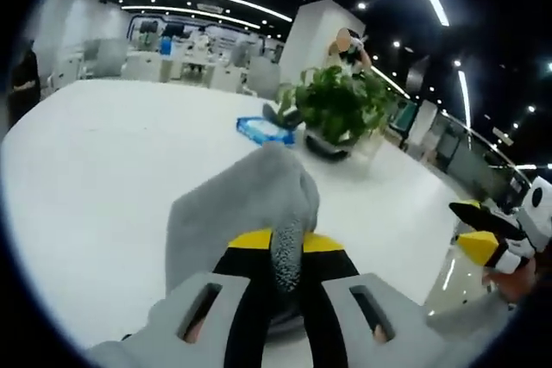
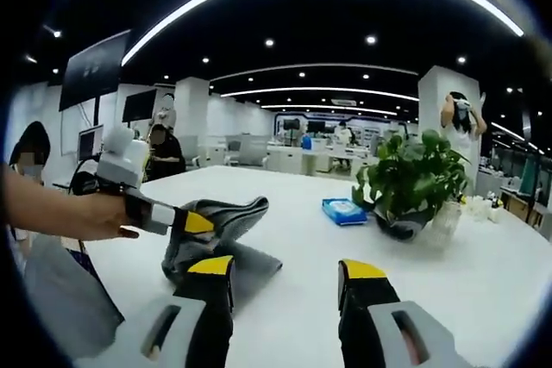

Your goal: Open the folded towel by lifting each exposed corner and separating the folded layers until the towel lies flat within the target outline without major curled edges

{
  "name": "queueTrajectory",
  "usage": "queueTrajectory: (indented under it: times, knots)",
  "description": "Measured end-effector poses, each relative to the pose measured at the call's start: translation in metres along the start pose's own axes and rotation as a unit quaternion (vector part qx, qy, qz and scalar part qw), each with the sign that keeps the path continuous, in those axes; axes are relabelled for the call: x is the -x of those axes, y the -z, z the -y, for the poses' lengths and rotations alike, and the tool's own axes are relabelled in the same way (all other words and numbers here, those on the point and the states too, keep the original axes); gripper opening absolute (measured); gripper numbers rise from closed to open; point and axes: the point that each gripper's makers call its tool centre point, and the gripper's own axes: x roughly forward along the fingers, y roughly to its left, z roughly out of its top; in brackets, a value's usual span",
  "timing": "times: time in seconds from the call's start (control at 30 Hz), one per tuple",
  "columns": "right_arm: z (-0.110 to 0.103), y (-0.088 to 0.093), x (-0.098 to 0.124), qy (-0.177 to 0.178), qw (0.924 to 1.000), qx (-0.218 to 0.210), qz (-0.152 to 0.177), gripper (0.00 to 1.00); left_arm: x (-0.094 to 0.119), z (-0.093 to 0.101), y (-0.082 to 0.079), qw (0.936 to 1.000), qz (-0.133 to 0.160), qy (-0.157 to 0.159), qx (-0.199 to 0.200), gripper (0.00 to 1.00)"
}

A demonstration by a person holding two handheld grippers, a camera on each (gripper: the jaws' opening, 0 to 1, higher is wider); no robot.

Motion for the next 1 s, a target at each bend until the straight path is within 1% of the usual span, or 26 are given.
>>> queueTrajectory:
  times: [0.07,0.17,0.23,0.27,0.37,0.43,0.5,0.6,0.63,0.67,0.83,0.9,1.0]
  knots:
    - [-0.002,0.000,0.000,-0.003,1.0000,0.002,-0.001,0.46,0.007,-0.007,-0.007,0.9999,0.013,-0.007,0.001,0.07]
    - [-0.006,-0.001,-0.001,-0.010,0.9999,0.006,0.000,0.45,0.016,-0.025,-0.016,0.9993,0.030,-0.020,0.000,0.07]
    - [-0.009,0.001,-0.002,-0.014,0.9998,0.010,-0.004,0.45,0.024,-0.036,-0.022,0.9981,0.047,-0.030,0.028,0.07]
    - [-0.011,0.001,-0.003,-0.019,0.9997,0.012,-0.005,0.45,0.029,-0.042,-0.024,0.9975,0.052,-0.036,0.030,0.07]
    - [-0.014,0.003,-0.004,-0.023,0.9995,0.019,-0.011,0.44,0.039,-0.055,-0.027,0.9969,0.055,-0.057,0.002,0.08]
    - [-0.014,0.003,-0.004,-0.023,0.9995,0.020,-0.012,0.44,0.045,-0.065,-0.029,0.9958,0.061,-0.068,-0.002,0.08]
    - [-0.013,0.002,-0.004,-0.025,0.9996,0.014,-0.008,0.44,0.052,-0.077,-0.030,0.9943,0.065,-0.082,-0.018,0.08]
    - [-0.013,0.003,-0.004,-0.023,0.9996,0.015,-0.012,0.44,0.058,-0.087,-0.029,0.9935,0.070,-0.089,-0.011,0.08]
    - [-0.012,0.004,-0.004,-0.022,0.9996,0.015,-0.013,0.43,0.061,-0.092,-0.028,0.9929,0.074,-0.093,0.004,0.08]
    - [-0.013,0.004,-0.005,-0.023,0.9995,0.014,-0.014,0.43,0.062,-0.095,-0.027,0.9924,0.077,-0.096,0.011,0.08]
    - [-0.019,0.008,-0.007,-0.035,0.9987,0.026,-0.025,0.43,0.067,-0.111,-0.022,0.9905,0.084,-0.108,0.016,0.08]
    - [-0.022,0.010,-0.008,-0.041,0.9982,0.033,-0.029,0.43,0.070,-0.121,-0.017,0.9890,0.082,-0.121,0.023,0.09]
    - [-0.026,0.013,-0.010,-0.046,0.9974,0.042,-0.037,0.49,0.073,-0.136,-0.008,0.9870,0.080,-0.136,0.032,0.09]
